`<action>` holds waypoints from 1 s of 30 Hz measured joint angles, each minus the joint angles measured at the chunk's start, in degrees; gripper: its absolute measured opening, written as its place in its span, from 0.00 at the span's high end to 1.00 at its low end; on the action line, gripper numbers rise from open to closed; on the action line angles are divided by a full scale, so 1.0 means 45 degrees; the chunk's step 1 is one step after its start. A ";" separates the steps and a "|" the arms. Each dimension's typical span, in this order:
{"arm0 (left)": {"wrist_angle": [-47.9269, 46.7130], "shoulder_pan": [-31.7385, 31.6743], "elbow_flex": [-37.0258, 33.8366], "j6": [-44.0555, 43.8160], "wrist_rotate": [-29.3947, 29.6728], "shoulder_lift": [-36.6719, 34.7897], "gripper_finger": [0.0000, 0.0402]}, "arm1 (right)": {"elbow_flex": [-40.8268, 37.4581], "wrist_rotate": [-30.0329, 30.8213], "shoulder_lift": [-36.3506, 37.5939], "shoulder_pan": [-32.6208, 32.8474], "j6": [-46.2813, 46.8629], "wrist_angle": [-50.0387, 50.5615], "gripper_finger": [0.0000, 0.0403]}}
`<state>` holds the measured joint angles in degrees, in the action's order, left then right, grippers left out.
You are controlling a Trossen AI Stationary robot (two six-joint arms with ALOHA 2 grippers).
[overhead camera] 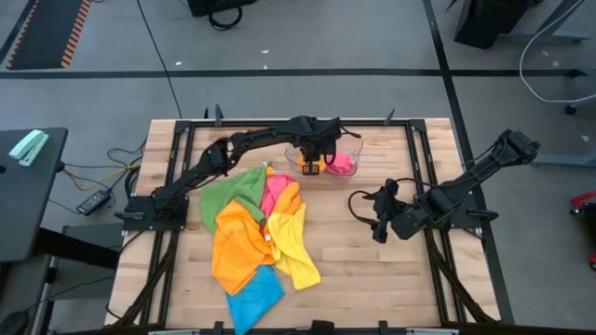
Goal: Fold microfiber towels
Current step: Put the right orange microfiber cloth into the transparent bin
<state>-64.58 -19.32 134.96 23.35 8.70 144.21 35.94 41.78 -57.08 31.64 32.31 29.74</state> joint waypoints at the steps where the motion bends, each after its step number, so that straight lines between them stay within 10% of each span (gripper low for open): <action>1: -0.0150 0.0028 -0.0014 0.0018 -0.0091 0.0004 0.91 | -0.0005 0.0039 0.0000 0.0000 -0.0070 0.0004 0.23; 30: 0.1167 0.0583 -0.0590 -0.0529 -0.1514 -0.1710 0.98 | -0.0010 0.0277 0.0005 -0.1205 -0.1015 0.0759 0.23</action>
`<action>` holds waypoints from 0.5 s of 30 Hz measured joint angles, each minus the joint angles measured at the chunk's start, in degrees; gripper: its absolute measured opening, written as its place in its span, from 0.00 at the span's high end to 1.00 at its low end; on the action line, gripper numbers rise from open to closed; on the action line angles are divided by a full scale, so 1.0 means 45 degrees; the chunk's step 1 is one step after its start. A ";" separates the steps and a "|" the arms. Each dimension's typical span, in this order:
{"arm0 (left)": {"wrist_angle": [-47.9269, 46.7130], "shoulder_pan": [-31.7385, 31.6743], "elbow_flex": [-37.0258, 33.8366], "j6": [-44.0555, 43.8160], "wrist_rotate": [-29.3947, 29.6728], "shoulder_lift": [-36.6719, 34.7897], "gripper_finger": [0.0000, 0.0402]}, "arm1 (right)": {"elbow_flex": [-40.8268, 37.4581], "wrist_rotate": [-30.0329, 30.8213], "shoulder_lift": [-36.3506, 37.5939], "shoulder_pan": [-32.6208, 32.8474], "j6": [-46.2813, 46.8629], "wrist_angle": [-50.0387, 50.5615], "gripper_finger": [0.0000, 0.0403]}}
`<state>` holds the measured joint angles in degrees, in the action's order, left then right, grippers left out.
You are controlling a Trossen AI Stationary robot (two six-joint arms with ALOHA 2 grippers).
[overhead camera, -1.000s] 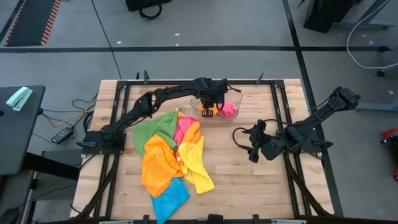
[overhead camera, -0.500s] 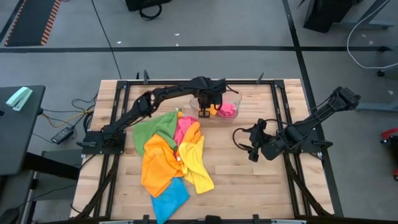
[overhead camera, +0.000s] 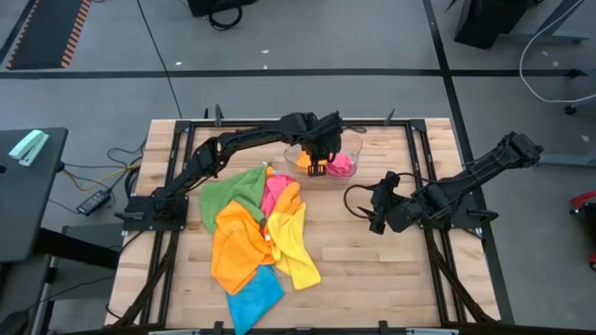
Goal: Fold microfiber towels
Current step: Put the right orange microfiber cloth into the transparent bin
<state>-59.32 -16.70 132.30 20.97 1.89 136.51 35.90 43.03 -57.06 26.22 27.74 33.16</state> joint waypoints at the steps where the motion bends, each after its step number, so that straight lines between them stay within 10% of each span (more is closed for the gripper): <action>1: 0.0003 0.0098 -0.0219 -0.0167 0.0000 0.0018 0.99 | 0.0000 -0.0002 0.0000 0.0000 0.0038 0.0148 0.23; 15: 0.2659 0.1965 -0.4954 -0.1299 0.1593 -0.3605 0.97 | 0.0000 0.0510 0.0015 -0.0050 -0.0895 0.0651 0.23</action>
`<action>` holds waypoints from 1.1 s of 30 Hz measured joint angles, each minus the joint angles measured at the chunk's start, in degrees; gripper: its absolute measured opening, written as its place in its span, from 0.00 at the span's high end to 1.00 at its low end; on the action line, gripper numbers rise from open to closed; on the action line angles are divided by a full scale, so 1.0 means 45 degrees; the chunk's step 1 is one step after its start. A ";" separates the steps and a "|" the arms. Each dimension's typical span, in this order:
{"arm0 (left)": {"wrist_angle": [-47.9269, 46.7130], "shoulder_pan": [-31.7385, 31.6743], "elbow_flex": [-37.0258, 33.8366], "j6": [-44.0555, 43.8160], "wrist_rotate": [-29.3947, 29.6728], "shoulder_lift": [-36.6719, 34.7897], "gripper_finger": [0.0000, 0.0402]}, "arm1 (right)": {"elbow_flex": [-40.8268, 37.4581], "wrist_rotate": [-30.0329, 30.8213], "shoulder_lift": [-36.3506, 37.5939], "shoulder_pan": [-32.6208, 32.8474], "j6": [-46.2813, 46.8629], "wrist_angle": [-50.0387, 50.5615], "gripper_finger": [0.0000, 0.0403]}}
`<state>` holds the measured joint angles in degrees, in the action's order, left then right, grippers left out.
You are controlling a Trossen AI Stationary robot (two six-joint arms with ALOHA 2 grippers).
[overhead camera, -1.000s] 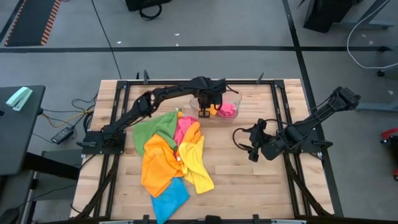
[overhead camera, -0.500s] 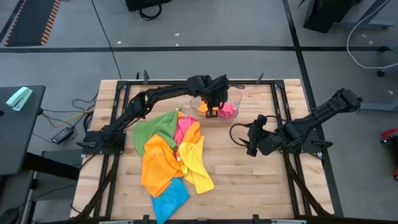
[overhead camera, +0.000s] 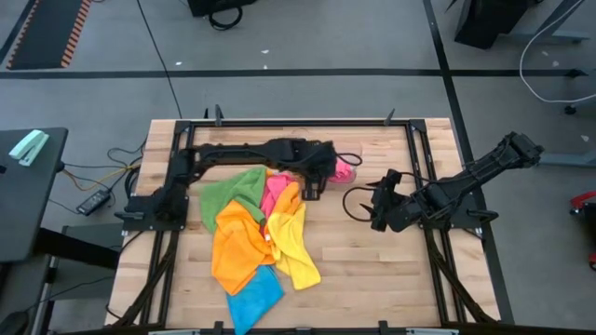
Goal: Fold microfiber towels
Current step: Put the right orange microfiber cloth into the transparent bin
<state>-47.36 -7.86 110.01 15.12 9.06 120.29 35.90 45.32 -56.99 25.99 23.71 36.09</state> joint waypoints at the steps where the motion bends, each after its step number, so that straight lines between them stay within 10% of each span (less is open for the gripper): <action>1: 0.0217 -0.0016 -0.0457 -0.0207 0.0023 -0.0361 0.97 | 0.0000 0.0111 0.0000 -0.0003 -0.0056 -0.0027 0.23; 12: 0.5050 0.0485 -0.6983 -0.1531 -0.0471 -0.4373 0.95 | 0.0005 -0.1041 0.0015 -0.1261 -0.2158 -0.2670 0.23; 33: 0.9291 0.0855 -1.3010 -0.2282 -0.0496 -0.9313 0.97 | 0.2407 -0.5857 -0.3587 -0.6848 -0.4800 -0.4389 0.39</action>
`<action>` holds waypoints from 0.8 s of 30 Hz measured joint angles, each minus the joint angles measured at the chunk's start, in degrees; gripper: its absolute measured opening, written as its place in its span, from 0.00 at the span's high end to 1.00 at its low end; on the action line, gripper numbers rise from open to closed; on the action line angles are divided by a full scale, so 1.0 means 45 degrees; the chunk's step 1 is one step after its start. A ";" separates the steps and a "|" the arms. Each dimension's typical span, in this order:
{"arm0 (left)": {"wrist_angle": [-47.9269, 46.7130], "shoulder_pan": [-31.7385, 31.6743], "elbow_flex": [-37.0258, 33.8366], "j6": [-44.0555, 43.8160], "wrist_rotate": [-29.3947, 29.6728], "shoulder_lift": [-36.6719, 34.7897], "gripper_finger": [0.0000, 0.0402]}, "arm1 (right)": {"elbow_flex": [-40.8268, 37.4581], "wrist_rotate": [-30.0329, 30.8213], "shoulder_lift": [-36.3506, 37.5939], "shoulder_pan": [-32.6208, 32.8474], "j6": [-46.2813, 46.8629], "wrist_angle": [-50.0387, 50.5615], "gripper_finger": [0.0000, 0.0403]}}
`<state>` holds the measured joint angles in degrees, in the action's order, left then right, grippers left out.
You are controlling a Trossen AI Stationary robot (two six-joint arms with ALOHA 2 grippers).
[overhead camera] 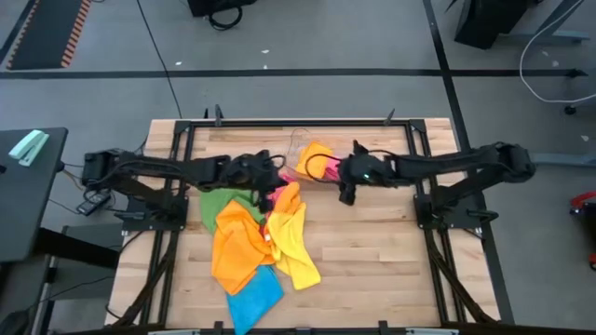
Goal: Fold microfiber towels
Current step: Put the right orange microfiber cloth into the transparent bin
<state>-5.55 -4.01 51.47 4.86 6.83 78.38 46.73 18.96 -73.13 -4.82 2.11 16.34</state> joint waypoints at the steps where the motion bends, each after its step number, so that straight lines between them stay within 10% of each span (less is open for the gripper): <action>1: 0.0363 0.0000 -0.0175 -0.0041 -0.0009 -0.0268 0.96 | 0.0436 -0.0095 -0.0271 -0.0172 -0.0150 0.0115 0.40; 24: 0.1561 0.0242 -0.4823 -0.1962 0.0487 -0.5312 0.94 | 0.6011 -0.3582 -0.5283 -0.3874 -0.3345 0.3518 0.48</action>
<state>1.47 -2.92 29.76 -3.97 9.02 54.48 73.78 2.84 -96.91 -22.26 -12.94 32.16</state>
